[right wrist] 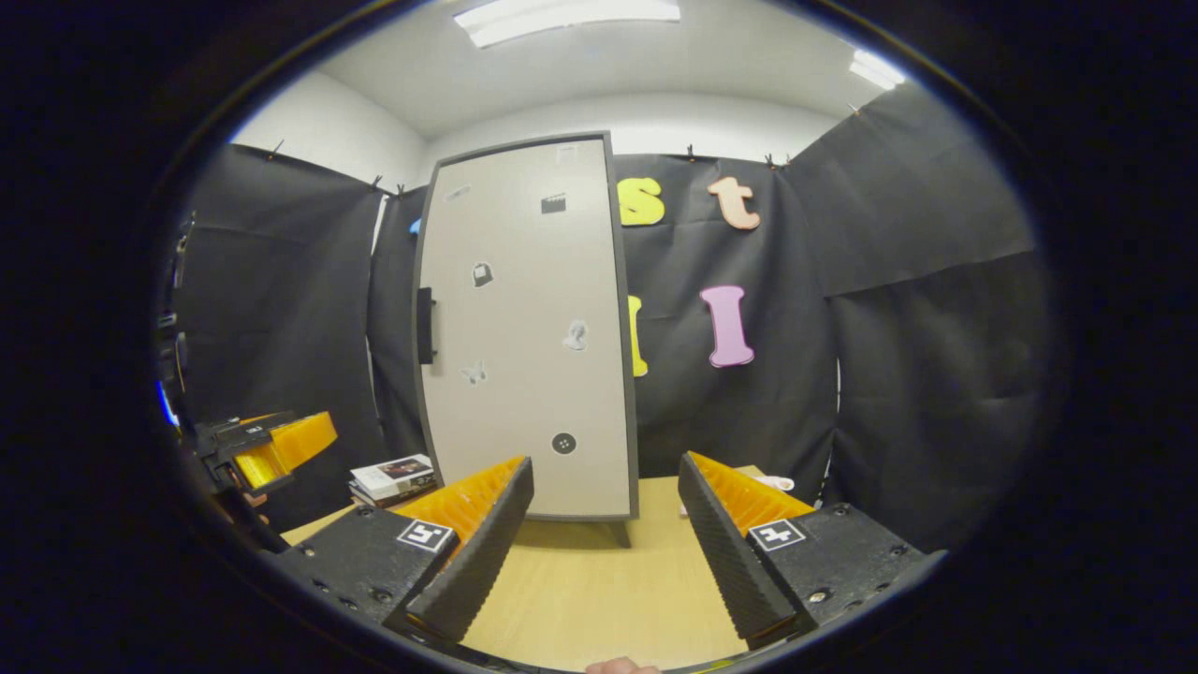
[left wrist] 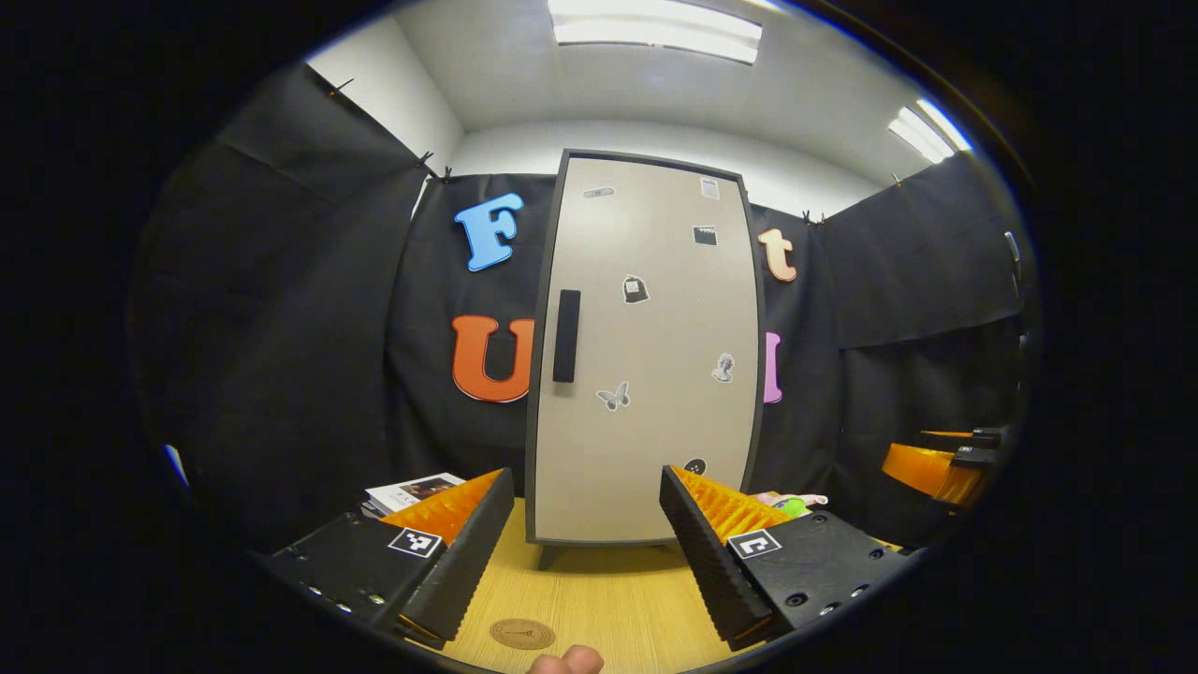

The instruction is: Open the cabinet door with the right hand, grasp the bottle in the cabinet with the left hand and place it on the coaster, then close the cabinet door with the right hand.

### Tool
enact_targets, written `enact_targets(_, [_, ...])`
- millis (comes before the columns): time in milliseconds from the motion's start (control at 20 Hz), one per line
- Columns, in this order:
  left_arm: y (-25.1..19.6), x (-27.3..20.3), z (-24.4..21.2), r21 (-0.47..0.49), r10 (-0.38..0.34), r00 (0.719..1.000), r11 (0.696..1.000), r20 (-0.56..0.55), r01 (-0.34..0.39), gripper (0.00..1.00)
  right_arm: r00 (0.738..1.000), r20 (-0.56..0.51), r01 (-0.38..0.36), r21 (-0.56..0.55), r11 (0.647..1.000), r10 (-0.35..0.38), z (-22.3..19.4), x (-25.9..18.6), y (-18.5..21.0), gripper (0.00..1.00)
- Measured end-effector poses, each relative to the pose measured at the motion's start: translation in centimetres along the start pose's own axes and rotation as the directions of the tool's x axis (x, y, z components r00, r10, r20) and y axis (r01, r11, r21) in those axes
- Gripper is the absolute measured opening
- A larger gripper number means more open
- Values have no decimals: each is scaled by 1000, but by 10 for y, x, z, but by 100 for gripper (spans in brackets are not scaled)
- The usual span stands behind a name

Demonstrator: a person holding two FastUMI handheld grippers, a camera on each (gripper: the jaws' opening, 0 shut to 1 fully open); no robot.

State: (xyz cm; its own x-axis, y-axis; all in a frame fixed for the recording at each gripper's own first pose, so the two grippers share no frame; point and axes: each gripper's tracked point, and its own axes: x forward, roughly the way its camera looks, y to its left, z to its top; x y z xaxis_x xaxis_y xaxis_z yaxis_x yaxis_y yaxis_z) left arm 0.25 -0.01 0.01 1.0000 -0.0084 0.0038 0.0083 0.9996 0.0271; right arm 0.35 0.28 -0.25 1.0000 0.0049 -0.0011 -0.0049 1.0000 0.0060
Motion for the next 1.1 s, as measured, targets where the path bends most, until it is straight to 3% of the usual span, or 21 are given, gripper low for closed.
enact_targets(350, [6,-1,3,1,7,1000,1000,4,-7,95,1000,1,-13,-5,1000,13,2,5,8,100])
enact_targets(550, [13,-2,1,12,13,1000,1000,4,-13,95,998,23,-58,-32,998,58,17,19,26,99])
enact_targets(750, [16,-7,-3,23,10,1000,1000,-7,-10,95,985,36,-166,-54,985,168,35,53,78,100])
enact_targets(950, [22,-14,-2,24,17,1000,1000,-8,-17,95,952,54,-293,-125,948,301,61,95,140,100])
enact_targets(1100, [28,-18,-3,30,29,1000,999,-8,-29,95,931,55,-355,-100,930,361,69,125,187,100])
